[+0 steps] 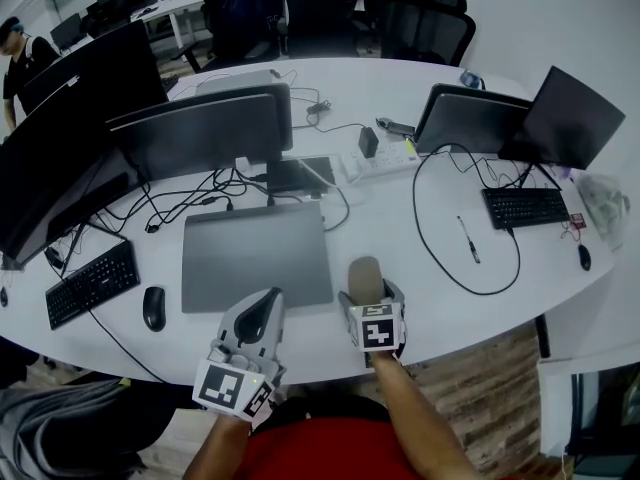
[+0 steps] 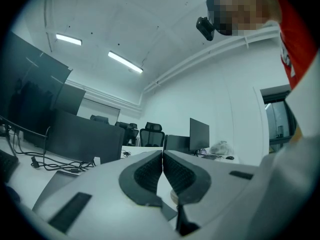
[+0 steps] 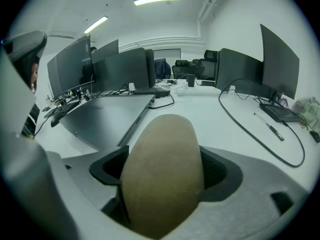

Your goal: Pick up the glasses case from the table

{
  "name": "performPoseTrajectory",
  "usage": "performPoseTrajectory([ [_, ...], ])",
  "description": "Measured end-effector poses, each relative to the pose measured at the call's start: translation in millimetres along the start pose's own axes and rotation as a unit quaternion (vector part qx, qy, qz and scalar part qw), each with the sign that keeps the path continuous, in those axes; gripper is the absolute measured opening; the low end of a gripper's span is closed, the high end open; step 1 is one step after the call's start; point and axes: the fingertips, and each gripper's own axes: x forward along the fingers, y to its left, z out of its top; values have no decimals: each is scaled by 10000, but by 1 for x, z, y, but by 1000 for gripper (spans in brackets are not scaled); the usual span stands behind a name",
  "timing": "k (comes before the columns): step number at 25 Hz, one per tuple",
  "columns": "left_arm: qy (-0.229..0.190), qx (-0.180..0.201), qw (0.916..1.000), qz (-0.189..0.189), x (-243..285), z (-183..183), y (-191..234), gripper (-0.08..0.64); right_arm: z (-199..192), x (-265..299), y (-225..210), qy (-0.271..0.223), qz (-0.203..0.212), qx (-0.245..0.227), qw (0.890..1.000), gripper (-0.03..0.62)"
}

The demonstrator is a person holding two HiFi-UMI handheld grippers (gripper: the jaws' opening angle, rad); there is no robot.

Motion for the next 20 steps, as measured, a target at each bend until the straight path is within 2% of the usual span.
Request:
performPoseTrajectory([
  [4,-6,41,10000,58,-1,2,-2,11,11,-12,1,-334,213,33,9992,411],
  [8,-79,66,9998,145,-1,10,-2,11,43,-45,3,-891,487,15,9948,411],
  [15,-245,204,9993,194,-4,32,-16,11,109,-130,4,-1956,794,-178,9773,411],
  [20,-402,368,9983,220,-9,53,-26,11,133,-182,8,-2482,940,-261,9638,411],
])
